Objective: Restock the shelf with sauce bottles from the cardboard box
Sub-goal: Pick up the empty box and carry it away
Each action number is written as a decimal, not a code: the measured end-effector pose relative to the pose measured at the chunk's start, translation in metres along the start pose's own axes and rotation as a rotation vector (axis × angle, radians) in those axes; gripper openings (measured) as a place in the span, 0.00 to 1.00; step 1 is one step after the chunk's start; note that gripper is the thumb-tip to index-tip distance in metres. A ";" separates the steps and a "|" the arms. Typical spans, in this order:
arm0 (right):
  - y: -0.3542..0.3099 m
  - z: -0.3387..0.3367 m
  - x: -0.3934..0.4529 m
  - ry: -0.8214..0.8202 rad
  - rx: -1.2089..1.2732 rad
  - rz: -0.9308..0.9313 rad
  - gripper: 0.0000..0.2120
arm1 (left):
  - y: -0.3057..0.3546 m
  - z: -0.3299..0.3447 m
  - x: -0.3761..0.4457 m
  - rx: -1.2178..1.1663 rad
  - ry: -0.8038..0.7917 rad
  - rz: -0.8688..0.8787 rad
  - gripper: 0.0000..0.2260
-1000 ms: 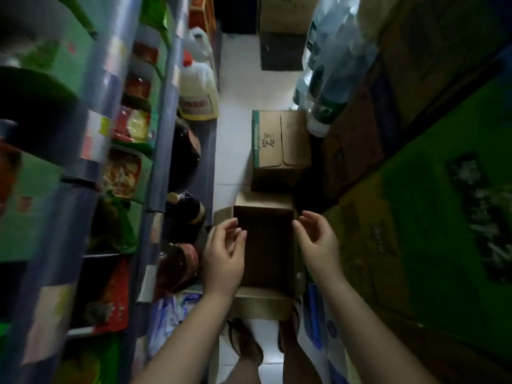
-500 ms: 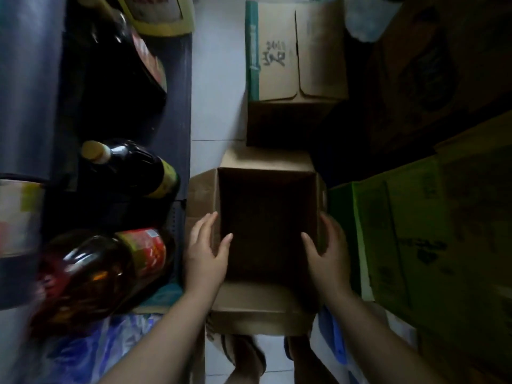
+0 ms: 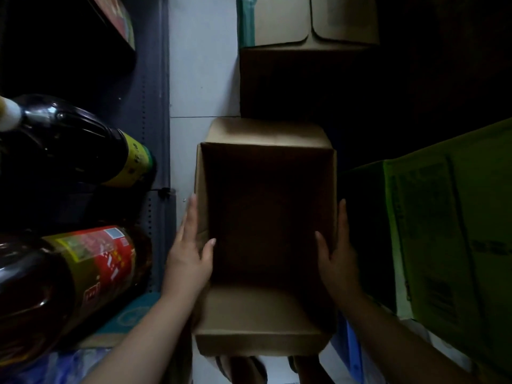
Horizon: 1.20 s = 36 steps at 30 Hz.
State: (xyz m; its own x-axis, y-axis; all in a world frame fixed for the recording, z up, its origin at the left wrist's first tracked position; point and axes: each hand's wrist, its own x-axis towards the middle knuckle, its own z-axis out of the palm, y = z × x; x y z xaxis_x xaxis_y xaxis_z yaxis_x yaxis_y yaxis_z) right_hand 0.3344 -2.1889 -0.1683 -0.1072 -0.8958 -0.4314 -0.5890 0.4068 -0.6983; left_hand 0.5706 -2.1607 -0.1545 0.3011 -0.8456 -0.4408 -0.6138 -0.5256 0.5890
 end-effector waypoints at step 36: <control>-0.267 -0.172 -0.072 -0.090 0.420 -0.201 0.32 | 0.158 -0.245 -0.081 -0.532 0.037 0.081 0.38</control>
State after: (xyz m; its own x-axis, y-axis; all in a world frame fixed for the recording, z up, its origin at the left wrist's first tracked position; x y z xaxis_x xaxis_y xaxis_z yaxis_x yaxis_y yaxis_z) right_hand 0.3610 -2.2640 0.1472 0.0565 -0.9525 -0.2992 -0.2137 0.2812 -0.9355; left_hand 0.6279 -2.1981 0.1408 0.2994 -0.8830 -0.3615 -0.1842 -0.4253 0.8861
